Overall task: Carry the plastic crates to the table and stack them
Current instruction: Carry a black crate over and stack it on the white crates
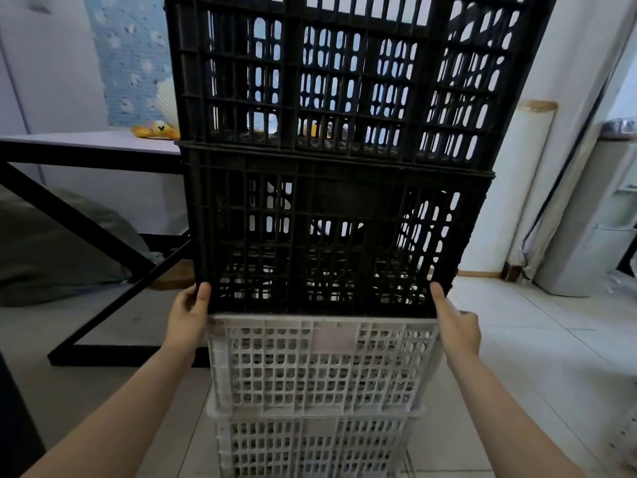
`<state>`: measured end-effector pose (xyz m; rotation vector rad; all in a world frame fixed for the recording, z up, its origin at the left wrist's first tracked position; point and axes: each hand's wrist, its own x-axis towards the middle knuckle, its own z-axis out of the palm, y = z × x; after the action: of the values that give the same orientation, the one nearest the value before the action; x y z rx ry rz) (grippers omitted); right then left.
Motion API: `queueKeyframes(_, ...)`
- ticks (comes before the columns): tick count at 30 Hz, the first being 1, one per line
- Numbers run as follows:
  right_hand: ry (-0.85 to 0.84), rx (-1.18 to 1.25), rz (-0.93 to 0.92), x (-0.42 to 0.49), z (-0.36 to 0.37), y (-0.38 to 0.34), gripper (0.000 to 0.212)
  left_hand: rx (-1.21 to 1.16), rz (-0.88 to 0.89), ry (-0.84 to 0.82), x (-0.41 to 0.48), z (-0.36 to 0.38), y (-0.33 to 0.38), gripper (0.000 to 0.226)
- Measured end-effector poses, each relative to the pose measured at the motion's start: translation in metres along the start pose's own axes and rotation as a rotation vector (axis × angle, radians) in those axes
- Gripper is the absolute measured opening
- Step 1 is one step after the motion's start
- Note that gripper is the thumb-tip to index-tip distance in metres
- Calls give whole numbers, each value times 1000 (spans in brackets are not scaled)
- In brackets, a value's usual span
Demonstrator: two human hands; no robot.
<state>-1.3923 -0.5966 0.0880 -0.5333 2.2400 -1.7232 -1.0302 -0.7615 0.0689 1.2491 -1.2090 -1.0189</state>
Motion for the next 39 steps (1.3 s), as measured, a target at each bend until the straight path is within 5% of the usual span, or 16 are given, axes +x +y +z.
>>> queueKeyframes(17,-30,-51,-59,17,-12,8,70,98,62,-91,-9,16,-3,66)
queueKeyframes(22,-91,-161,-154,12,-8,4,64,133,95,-124,-4,12,-2,93)
queueKeyframes(27,-126,-152,-177,10,-7,7,61,169,103,-109,-5,14,-6,66)
queueKeyframes(32,-132,-129,-196,7,-7,10,62,163,99,-97,8,10,-21,95)
queueKeyframes(39,-126,-57,-201,5,-2,13,63,169,120,-56,10,10,-15,57)
